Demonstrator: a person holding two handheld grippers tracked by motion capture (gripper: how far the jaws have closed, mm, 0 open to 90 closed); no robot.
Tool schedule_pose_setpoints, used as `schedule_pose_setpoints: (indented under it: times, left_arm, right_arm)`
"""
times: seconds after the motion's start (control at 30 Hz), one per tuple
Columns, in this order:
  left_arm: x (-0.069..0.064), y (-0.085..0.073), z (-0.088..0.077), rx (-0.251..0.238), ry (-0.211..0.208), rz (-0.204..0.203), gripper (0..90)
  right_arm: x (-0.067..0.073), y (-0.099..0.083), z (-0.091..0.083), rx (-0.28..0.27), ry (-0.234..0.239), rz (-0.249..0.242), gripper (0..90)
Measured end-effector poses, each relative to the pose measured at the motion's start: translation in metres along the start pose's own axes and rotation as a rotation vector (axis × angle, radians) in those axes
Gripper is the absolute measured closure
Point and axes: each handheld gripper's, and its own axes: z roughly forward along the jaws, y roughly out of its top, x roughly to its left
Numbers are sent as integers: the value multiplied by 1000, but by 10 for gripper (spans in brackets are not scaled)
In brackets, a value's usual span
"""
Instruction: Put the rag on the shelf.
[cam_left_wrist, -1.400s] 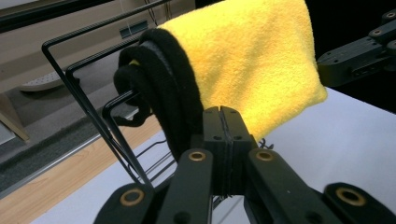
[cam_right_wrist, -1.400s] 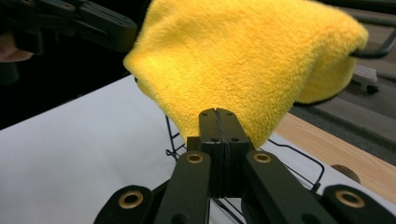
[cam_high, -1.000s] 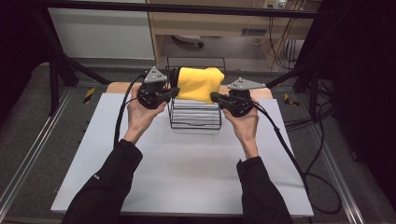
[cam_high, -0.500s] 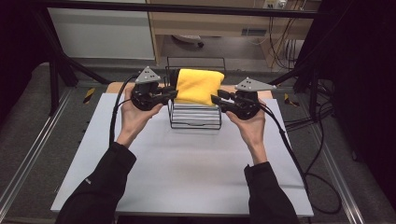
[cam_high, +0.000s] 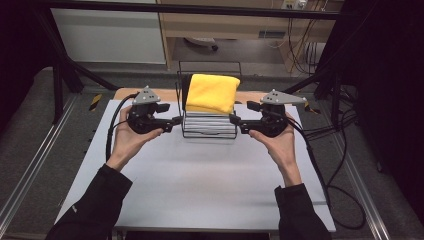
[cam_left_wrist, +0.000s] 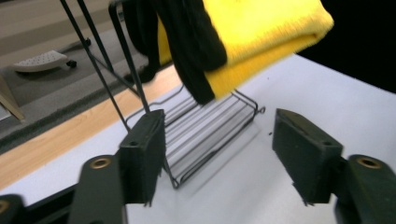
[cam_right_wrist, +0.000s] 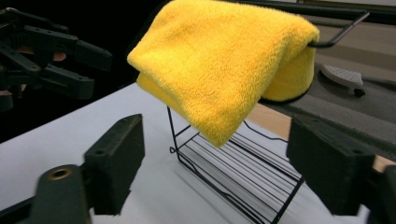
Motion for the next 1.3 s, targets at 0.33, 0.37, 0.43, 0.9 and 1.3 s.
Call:
schedule_pose_setpoints:
  times: [0.33,0.37,0.43,0.9,1.3]
  left_arm:
    - [-4,-62,-3,74,-9,-22,123]
    - [-4,-69,-3,78,-8,-24,108]
    - [-5,-79,-3,79,-4,-30,87]
    - [-5,-145,-12,111,8,-90,48]
    - [3,-191,-26,119,8,-104,56]
  right_arm:
    - [-3,-37,-5,34,7,46,88]
    - [-4,-42,-4,39,11,51,82]
    - [-5,-51,-3,51,21,56,64]
    - [-13,-132,-5,169,64,87,9]
    - [-25,-177,-27,249,61,100,8]
